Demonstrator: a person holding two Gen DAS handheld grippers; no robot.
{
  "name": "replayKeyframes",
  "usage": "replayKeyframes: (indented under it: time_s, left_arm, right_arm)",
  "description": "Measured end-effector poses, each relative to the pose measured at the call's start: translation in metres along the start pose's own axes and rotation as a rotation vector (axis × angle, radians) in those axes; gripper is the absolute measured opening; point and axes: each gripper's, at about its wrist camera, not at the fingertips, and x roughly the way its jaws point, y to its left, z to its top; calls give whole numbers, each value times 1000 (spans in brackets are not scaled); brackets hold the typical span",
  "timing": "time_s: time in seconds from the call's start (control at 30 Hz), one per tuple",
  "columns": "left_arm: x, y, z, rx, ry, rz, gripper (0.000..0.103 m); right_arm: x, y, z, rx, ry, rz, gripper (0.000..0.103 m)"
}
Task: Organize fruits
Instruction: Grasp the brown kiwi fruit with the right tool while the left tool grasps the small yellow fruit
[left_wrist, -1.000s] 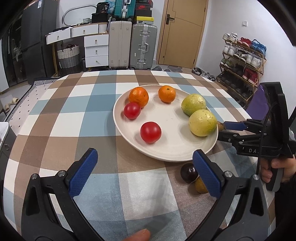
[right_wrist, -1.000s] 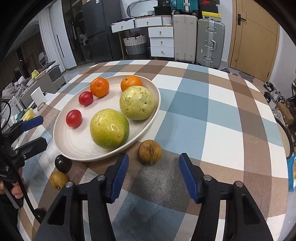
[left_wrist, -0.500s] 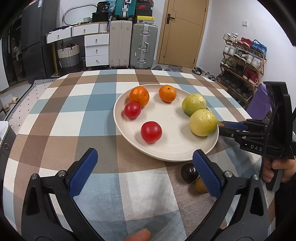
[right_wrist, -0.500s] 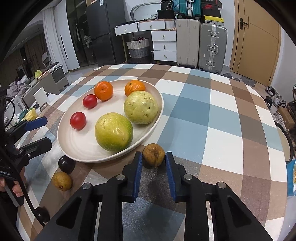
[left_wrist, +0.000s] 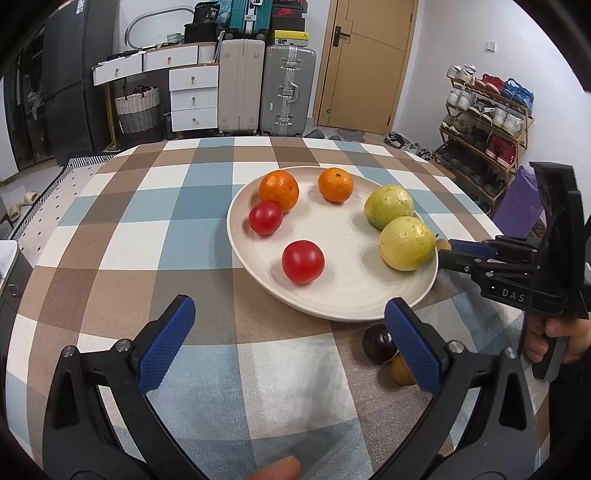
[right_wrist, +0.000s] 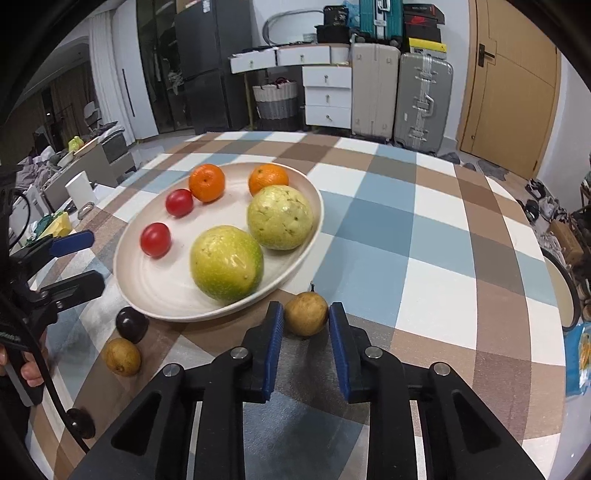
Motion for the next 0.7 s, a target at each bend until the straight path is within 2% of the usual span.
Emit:
replayKeyframes:
  time_s: [0.27,0.47,0.7]
  left_arm:
    - [0,0,-1,1,-2,-1,102]
    - [1,0,-2,4,-1,-3,102]
    - [-4,-6,-3,23,6,-28,102]
  right_arm:
    - [2,-5,1,19,2,19,26]
    - [-10,-1,-2,6,-38,19,26]
    - [-35,14,-9,4,-113,88,26]
